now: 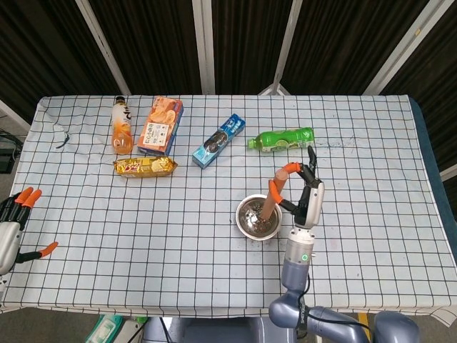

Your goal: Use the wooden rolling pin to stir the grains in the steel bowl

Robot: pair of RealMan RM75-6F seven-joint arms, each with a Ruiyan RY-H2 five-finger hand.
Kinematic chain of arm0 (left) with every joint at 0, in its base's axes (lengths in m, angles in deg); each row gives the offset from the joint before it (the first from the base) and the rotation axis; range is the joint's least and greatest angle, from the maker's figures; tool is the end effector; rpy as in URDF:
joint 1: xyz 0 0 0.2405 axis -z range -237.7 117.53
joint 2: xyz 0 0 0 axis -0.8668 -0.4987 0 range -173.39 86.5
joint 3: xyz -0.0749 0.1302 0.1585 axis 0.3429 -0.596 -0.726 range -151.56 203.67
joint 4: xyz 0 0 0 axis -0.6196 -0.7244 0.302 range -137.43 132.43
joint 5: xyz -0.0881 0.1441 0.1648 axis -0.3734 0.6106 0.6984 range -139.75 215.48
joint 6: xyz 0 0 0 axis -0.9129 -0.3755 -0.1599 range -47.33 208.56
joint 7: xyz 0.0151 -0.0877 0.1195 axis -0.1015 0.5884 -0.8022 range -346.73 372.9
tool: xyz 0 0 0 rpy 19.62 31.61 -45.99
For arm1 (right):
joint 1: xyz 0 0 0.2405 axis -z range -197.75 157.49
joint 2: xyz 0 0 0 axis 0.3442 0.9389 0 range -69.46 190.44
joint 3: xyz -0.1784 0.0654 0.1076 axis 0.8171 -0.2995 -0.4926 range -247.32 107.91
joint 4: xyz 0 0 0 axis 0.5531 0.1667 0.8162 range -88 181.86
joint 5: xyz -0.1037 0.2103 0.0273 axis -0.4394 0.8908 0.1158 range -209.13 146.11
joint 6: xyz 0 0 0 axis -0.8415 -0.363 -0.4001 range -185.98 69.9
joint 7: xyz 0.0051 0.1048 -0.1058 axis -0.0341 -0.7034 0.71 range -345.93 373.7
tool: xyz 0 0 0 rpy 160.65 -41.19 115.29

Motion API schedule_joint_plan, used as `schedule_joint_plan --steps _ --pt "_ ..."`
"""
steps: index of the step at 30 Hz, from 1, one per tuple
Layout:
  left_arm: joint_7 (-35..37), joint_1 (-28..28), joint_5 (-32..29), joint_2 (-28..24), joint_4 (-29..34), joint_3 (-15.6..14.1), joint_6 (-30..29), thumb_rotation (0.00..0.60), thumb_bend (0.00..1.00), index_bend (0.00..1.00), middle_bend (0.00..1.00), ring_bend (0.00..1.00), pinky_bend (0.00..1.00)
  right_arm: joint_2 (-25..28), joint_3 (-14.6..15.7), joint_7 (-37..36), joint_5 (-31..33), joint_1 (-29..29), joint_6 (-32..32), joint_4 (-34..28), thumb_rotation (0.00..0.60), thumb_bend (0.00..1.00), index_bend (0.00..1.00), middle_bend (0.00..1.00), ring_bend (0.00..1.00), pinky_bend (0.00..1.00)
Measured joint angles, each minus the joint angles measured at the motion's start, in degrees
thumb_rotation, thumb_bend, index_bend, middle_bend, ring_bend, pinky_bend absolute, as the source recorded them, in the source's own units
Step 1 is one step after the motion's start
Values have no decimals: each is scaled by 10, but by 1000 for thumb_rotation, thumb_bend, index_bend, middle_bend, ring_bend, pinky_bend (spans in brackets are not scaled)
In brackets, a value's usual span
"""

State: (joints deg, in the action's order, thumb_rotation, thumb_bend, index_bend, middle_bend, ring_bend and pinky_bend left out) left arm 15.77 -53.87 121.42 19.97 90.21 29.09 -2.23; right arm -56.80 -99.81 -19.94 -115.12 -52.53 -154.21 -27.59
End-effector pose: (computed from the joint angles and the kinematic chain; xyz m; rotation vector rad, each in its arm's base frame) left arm -0.2907 0.1928 0.1195 -1.3650 -0.9643 -0.9155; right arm -0.0548 -0.3090 0.0122 0.5317 -1.2715 2.3364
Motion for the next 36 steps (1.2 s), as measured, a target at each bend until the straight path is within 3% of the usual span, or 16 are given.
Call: schedule_joint_plan --steps 8,12,23,36 --pt "3 -1 4 0 -4 0 -4 600 17 0 0 0 0 90 -18 55 -8 13 8 -81 600 490 866 682 531 0" --pt "5 -2 7 0 -7 -1 -7 600 17 0 0 0 0 142 -4 74 -25 29 16 -92 600 490 868 683 533 0" --pt "-2 -4 16 2 -12 -3 -15 600 17 0 0 0 0 299 94 90 -88 100 26 -10 600 489 868 683 533 0" --pt "-14 -7 12 5 -10 -3 -18 600 16 0 0 0 0 334 215 175 -185 122 37 125 600 489 870 686 539 0"
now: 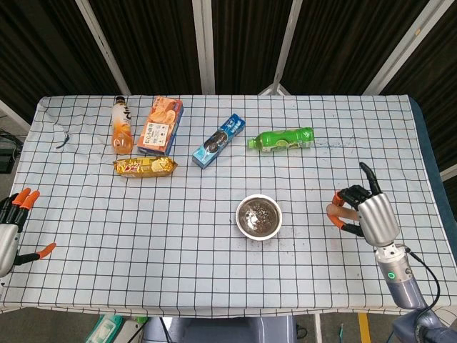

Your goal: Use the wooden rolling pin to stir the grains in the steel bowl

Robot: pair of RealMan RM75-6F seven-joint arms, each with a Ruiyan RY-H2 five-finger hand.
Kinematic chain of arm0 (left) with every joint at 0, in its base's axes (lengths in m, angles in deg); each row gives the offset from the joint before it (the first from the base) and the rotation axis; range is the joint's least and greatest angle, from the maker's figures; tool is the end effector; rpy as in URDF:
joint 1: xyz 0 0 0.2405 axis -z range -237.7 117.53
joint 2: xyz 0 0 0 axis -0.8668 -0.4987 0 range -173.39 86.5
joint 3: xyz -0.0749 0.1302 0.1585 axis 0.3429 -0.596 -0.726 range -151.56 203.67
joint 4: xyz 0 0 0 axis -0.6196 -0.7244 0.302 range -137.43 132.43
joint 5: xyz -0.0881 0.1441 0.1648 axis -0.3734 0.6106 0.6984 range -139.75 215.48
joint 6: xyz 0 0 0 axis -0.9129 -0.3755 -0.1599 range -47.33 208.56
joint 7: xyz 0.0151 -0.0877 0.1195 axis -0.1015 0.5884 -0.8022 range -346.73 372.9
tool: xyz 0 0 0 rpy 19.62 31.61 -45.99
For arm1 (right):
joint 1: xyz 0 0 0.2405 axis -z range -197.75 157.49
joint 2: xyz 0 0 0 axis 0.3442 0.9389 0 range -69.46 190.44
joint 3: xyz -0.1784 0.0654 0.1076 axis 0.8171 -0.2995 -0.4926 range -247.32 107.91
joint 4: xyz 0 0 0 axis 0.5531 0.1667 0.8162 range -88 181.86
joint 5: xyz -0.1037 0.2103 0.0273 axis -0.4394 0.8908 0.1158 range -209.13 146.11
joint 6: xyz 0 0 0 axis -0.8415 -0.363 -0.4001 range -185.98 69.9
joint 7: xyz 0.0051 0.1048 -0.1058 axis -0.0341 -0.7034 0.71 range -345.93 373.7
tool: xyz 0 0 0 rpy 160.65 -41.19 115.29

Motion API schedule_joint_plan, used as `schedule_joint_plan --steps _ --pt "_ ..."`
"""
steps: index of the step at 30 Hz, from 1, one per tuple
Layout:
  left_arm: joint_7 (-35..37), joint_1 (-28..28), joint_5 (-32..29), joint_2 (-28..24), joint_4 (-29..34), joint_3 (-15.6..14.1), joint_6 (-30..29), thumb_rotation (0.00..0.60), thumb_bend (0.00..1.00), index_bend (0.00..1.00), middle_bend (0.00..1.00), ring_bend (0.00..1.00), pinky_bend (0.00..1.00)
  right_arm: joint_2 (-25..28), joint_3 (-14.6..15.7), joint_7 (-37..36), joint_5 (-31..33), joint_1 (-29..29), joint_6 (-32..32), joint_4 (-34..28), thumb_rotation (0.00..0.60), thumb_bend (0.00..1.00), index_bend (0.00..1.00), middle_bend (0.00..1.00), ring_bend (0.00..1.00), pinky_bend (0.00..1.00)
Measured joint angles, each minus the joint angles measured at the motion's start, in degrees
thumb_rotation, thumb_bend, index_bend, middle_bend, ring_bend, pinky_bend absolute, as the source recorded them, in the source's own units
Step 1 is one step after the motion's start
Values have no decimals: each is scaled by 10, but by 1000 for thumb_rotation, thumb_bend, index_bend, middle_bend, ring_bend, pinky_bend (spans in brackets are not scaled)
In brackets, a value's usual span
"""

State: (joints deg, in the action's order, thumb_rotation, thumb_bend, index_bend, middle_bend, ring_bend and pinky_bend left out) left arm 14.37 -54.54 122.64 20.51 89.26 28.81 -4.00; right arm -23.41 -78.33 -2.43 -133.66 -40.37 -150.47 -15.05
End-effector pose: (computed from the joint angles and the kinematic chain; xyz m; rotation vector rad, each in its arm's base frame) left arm -0.2913 0.1886 0.1207 -1.3731 -0.9185 -0.9086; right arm -0.2367 -0.2755 0.0801 1.5969 -0.5586 1.4183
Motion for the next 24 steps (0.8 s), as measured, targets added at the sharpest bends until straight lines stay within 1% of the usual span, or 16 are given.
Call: schedule_joint_plan --steps 5,8,11,14,16,18,20,24 --pt "2 1 1 -1 0 0 1 600 17 0 0 0 0 5 44 67 -33 -7 34 19 600 489 870 685 540 0" --pt "4 0 2 -2 -1 -1 1 600 17 0 0 0 0 7 58 96 -40 -12 50 18 600 489 870 685 540 0" --pt "6 0 3 -2 -2 -1 0 600 17 0 0 0 0 7 63 109 -41 -14 54 8 600 489 870 685 540 0" --pt "7 0 3 -2 -3 -1 1 600 16 0 0 0 0 8 63 109 -36 -15 49 -8 600 489 868 685 539 0" --pt "6 1 3 -2 -2 -1 1 600 17 0 0 0 0 9 62 108 -33 -15 44 -17 600 488 837 682 521 0" --pt "6 0 3 -2 -1 -1 1 600 17 0 0 0 0 11 62 107 -33 -15 38 -28 600 489 753 640 478 0" --pt "5 0 4 -1 -2 -1 0 600 17 0 0 0 0 13 63 107 -35 -15 29 -36 600 490 627 548 413 0" --pt "5 -1 3 -1 -1 -1 0 600 17 0 0 0 0 18 67 113 -44 -15 18 -55 600 490 445 426 310 0"
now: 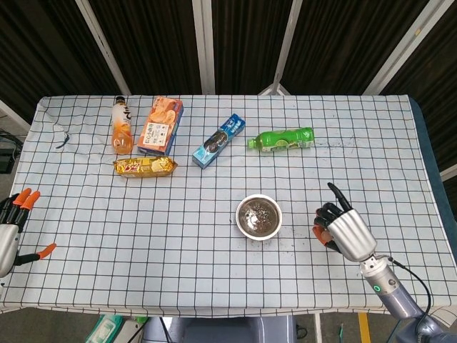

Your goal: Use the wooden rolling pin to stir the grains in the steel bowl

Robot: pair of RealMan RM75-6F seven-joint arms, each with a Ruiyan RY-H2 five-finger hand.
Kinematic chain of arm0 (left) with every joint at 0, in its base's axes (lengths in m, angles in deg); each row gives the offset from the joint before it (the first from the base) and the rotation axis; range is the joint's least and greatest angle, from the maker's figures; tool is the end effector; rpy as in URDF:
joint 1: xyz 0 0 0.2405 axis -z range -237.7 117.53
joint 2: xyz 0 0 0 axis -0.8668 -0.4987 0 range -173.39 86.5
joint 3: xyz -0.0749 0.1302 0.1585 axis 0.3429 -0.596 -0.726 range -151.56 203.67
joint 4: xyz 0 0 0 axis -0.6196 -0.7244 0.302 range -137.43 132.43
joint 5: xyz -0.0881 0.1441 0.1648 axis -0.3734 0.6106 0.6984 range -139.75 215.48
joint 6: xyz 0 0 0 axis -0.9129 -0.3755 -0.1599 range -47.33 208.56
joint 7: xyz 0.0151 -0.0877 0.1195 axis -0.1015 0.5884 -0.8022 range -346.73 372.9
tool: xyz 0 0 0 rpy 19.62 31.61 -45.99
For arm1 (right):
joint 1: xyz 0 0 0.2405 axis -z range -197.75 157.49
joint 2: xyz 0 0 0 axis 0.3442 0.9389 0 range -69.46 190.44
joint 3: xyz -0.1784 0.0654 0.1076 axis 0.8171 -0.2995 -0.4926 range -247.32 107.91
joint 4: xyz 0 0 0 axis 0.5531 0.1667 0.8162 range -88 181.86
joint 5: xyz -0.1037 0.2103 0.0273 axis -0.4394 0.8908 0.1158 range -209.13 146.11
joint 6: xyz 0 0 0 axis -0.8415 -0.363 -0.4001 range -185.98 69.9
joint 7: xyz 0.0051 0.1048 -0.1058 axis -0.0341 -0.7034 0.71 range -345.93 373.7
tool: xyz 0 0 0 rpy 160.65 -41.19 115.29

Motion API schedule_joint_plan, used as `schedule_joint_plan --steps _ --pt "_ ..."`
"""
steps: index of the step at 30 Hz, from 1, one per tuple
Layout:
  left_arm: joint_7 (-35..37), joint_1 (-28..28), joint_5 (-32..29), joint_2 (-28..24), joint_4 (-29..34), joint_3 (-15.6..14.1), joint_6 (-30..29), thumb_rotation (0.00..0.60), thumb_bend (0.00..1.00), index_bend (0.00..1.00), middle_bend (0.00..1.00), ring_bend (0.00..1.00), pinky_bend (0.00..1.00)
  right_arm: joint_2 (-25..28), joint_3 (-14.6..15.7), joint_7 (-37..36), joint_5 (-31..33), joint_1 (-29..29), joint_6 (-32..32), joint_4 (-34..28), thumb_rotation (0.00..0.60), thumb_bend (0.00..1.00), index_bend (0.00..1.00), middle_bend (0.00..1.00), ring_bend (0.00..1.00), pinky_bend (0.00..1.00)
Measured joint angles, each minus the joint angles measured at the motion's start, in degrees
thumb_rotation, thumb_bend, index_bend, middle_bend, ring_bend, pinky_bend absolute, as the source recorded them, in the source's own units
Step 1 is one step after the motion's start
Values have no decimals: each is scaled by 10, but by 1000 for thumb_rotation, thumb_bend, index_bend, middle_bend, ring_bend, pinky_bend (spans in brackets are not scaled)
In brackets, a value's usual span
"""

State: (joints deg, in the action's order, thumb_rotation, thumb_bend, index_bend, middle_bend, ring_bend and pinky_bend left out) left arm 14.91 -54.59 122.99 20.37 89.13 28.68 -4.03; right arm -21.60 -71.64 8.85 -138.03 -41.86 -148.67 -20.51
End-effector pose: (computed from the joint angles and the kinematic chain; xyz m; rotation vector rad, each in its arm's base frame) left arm -0.2916 0.1879 0.1211 -1.3768 -0.9213 -0.9133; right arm -0.2210 -0.2502 0.0519 1.8013 -0.4585 1.3010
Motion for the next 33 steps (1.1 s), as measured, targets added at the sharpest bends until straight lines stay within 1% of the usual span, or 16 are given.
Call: schedule_joint_plan --steps 6,9,13,15,18,22,26,33 --pt "0 0 0 0 1 0 0 600 16 0 0 0 0 11 11 26 -2 2 10 -30 600 461 268 301 165 0" --pt "1 0 0 -1 1 0 1 600 17 0 0 0 0 17 15 38 4 3 22 -42 600 420 192 247 102 0" --pt "2 1 0 -1 1 0 2 600 17 0 0 0 0 25 16 51 13 5 29 -64 600 381 121 197 37 0" --pt "2 1 0 -1 1 0 2 600 16 0 0 0 0 30 16 55 15 7 30 -79 600 344 73 163 5 0" --pt "2 1 1 -1 2 0 1 600 17 0 0 0 0 39 18 63 14 9 29 -102 600 308 15 116 0 0" --pt "3 0 1 -2 2 0 0 600 17 0 0 0 0 53 25 78 8 14 26 -137 600 296 0 94 0 0" --pt "4 0 2 -2 2 0 0 600 17 0 0 0 0 72 39 100 -6 22 26 -169 600 296 0 91 0 0" --pt "6 0 3 -3 3 -1 -1 600 17 0 0 0 0 86 51 126 -3 32 43 -179 600 296 0 86 0 0"
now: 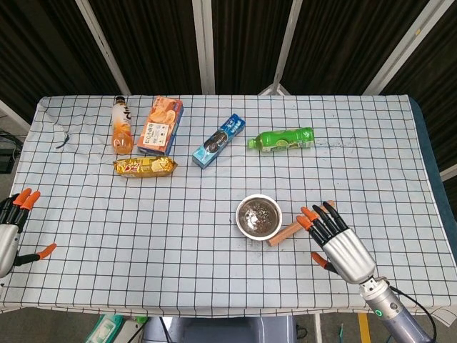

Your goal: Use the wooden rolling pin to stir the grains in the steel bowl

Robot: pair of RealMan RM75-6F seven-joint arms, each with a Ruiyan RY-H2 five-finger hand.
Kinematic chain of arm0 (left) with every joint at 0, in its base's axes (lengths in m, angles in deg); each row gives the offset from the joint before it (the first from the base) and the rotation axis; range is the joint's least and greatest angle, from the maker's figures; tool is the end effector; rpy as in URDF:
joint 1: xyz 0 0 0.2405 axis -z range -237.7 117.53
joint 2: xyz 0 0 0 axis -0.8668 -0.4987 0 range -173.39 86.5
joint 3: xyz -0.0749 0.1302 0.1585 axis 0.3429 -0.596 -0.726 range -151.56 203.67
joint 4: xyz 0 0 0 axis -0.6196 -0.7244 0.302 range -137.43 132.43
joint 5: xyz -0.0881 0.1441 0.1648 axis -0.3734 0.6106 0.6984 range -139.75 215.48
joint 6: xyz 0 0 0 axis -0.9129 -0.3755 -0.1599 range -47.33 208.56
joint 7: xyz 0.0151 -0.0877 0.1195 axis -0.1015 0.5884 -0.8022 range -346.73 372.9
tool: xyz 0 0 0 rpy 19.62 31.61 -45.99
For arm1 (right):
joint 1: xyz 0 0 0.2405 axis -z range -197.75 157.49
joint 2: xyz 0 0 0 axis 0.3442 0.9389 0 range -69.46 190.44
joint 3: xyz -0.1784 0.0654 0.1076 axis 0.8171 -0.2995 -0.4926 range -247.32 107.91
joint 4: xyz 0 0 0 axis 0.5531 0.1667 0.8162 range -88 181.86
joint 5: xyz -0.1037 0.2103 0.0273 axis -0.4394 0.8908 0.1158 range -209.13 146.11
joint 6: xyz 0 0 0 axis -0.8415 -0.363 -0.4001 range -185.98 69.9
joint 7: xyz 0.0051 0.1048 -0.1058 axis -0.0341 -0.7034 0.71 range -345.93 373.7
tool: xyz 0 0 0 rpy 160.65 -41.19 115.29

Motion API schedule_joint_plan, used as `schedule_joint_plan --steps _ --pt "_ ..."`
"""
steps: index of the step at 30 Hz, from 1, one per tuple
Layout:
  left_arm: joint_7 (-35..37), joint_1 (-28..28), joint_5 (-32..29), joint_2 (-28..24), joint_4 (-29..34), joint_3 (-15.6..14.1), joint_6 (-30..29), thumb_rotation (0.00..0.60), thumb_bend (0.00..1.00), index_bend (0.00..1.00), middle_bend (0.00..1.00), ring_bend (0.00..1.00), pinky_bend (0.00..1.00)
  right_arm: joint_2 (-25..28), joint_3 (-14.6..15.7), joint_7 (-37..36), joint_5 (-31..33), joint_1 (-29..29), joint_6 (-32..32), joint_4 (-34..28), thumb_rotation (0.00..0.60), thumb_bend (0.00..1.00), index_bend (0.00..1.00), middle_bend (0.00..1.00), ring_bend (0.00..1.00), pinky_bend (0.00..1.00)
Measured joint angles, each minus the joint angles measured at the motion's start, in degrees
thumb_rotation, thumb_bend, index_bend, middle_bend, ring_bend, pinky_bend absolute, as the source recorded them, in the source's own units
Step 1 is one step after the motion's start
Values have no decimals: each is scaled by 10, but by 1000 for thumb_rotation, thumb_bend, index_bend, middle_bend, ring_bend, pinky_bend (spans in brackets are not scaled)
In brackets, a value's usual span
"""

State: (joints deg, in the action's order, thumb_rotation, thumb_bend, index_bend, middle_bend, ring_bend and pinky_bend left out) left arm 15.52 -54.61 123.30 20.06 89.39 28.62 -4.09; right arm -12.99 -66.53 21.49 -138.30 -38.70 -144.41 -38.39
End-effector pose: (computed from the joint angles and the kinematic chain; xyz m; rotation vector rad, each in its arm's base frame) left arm -0.2906 0.1875 0.1219 -1.3782 -0.9267 -0.9231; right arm -0.2057 -0.2046 0.0510 1.8810 -0.5102 1.1550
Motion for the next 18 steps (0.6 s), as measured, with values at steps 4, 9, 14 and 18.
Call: schedule_joint_plan --steps 4,9,14,18 --pt "2 0 -1 0 -2 0 1 600 17 0 0 0 0 10 1 4 8 6 2 -1 600 296 0 76 0 0" --pt "3 -1 2 -1 -2 -1 -1 600 17 0 0 0 0 21 -6 9 28 21 -13 2 600 295 0 39 0 0" --pt "-5 -1 4 -1 -6 -2 -3 600 17 0 0 0 0 33 -25 -1 73 45 -41 -3 600 295 0 3 0 0" --pt "-19 -2 2 2 -10 -1 -6 600 17 0 0 0 0 37 -39 -25 112 66 -59 -9 600 295 0 0 0 0"
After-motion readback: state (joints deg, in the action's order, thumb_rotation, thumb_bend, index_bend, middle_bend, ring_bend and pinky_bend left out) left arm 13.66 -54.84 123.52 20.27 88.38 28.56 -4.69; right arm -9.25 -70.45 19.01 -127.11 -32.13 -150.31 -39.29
